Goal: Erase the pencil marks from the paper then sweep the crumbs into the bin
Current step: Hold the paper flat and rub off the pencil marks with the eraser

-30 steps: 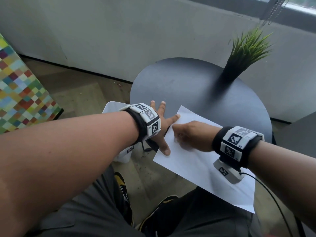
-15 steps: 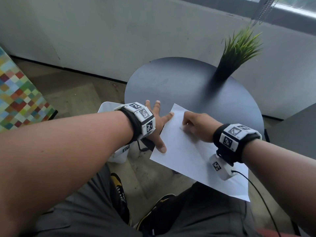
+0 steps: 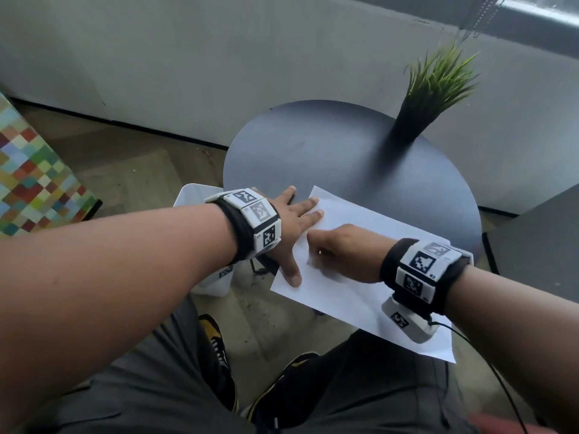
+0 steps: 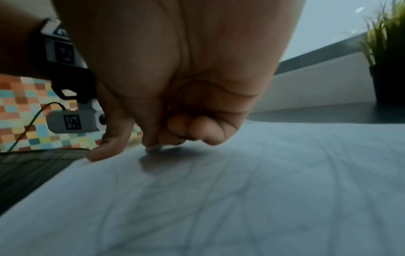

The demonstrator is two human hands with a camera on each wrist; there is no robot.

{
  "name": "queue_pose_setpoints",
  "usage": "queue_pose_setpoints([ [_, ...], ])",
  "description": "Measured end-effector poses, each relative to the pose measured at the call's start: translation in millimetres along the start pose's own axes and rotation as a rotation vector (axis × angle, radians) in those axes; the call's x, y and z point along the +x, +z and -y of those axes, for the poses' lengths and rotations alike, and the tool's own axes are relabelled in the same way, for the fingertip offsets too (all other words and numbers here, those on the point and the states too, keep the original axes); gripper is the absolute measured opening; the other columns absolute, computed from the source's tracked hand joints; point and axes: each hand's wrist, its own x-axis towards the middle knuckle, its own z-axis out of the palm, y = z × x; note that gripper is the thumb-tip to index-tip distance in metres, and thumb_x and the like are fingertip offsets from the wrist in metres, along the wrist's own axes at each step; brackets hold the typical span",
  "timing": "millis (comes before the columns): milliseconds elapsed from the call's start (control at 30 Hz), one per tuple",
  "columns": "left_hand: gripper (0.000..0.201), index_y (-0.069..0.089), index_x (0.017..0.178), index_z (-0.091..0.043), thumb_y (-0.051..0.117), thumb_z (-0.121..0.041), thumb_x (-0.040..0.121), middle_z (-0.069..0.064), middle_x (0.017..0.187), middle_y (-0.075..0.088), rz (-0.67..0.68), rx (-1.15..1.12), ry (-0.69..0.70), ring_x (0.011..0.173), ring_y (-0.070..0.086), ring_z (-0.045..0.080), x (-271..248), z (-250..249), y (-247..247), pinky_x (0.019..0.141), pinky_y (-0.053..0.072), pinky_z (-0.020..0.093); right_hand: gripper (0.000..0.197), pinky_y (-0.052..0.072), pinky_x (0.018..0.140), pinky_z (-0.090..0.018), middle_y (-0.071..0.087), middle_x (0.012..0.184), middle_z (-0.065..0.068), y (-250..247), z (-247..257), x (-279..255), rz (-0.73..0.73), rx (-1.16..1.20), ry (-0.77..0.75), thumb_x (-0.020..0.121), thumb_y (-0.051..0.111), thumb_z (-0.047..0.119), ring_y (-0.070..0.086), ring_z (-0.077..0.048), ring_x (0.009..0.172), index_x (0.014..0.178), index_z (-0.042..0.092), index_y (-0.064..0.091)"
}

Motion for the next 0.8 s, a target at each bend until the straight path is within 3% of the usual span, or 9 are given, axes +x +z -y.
queue_pose_setpoints([
  [167, 0.139, -0.018, 0.152, -0.039, 0.072, -0.081, 0.055, -0.016, 0.16, -0.024, 0.016, -0.021, -0.019, 0.149, -0.019, 0.034, -4, -4, -4, 0.108, 0.015, 0.072, 0.013, 0.044, 0.067, -0.033, 0.061, 0.087, -0.008, -11, -30, 16, -0.261, 0.047, 0.37, 0.092, 0.05, 0.027, 0.056, -0.032, 0.081, 0.096, 0.015, 0.05],
  [233, 0.139, -0.018, 0.152, -0.041, 0.073, -0.08, 0.056, -0.016, 0.16, -0.025, 0.022, -0.042, -0.016, 0.149, -0.019, 0.034, -5, -4, -5, 0.109, 0.016, 0.07, 0.012, 0.044, 0.066, -0.035, 0.06, 0.085, -0.01, -3, -19, 13, -0.232, -0.031, 0.261, 0.093, 0.048, 0.025, 0.055, -0.033, 0.08, 0.099, 0.015, 0.048],
  [333, 0.139, -0.018, 0.152, -0.042, 0.074, -0.08, 0.055, -0.015, 0.16, -0.026, 0.027, -0.06, -0.002, 0.148, -0.02, 0.036, -4, -2, -3, 0.112, 0.017, 0.066, 0.01, 0.044, 0.071, -0.034, 0.058, 0.082, -0.003, 2, 3, 2, -0.031, -0.035, 0.013, 0.093, 0.05, 0.022, 0.05, -0.025, 0.076, 0.101, 0.016, 0.052],
  [400, 0.138, -0.018, 0.152, -0.043, 0.074, -0.079, 0.056, -0.013, 0.16, -0.026, 0.025, -0.053, 0.004, 0.148, -0.02, 0.037, -3, -3, -3, 0.112, 0.019, 0.065, 0.011, 0.044, 0.072, -0.031, 0.057, 0.082, 0.002, -6, -9, 6, -0.039, 0.008, 0.104, 0.091, 0.051, 0.022, 0.054, -0.024, 0.079, 0.1, 0.017, 0.054],
  [500, 0.137, -0.019, 0.152, -0.042, 0.074, -0.079, 0.057, -0.012, 0.161, -0.026, 0.022, -0.03, 0.004, 0.148, -0.019, 0.039, -3, -4, -3, 0.111, 0.019, 0.066, 0.01, 0.047, 0.067, -0.034, 0.06, 0.086, -0.007, -10, -30, 16, -0.22, 0.012, 0.34, 0.091, 0.049, 0.026, 0.059, -0.032, 0.082, 0.094, 0.017, 0.048],
  [567, 0.138, -0.019, 0.151, -0.043, 0.075, -0.078, 0.056, -0.011, 0.161, -0.025, 0.023, -0.039, 0.007, 0.147, -0.019, 0.04, -3, -4, -3, 0.111, 0.018, 0.067, 0.01, 0.048, 0.068, -0.038, 0.059, 0.088, -0.011, 1, -17, 15, -0.199, -0.085, 0.247, 0.093, 0.046, 0.024, 0.058, -0.034, 0.083, 0.099, 0.017, 0.044],
  [667, 0.139, -0.019, 0.151, -0.043, 0.074, -0.08, 0.054, -0.011, 0.16, -0.027, 0.031, -0.042, 0.008, 0.147, -0.019, 0.041, -1, -3, -3, 0.112, 0.016, 0.067, 0.016, 0.047, 0.073, -0.038, 0.059, 0.086, -0.006, 8, 7, 4, -0.024, -0.048, 0.009, 0.093, 0.048, 0.024, 0.053, -0.027, 0.079, 0.107, 0.017, 0.05],
  [733, 0.138, -0.019, 0.151, -0.045, 0.074, -0.08, 0.054, -0.012, 0.16, -0.026, 0.026, -0.041, 0.009, 0.148, -0.019, 0.04, 0, -4, -2, 0.11, 0.017, 0.068, 0.014, 0.046, 0.074, -0.034, 0.059, 0.086, -0.001, -1, -6, 8, -0.042, -0.036, 0.092, 0.092, 0.05, 0.023, 0.055, -0.025, 0.081, 0.104, 0.017, 0.053],
  [800, 0.138, -0.019, 0.151, -0.044, 0.073, -0.08, 0.055, -0.012, 0.16, -0.026, 0.025, -0.034, 0.004, 0.148, -0.019, 0.039, -1, -4, -2, 0.11, 0.018, 0.068, 0.012, 0.046, 0.069, -0.034, 0.059, 0.088, -0.006, -9, -26, 15, -0.188, -0.036, 0.295, 0.092, 0.048, 0.025, 0.058, -0.032, 0.084, 0.099, 0.016, 0.05],
])
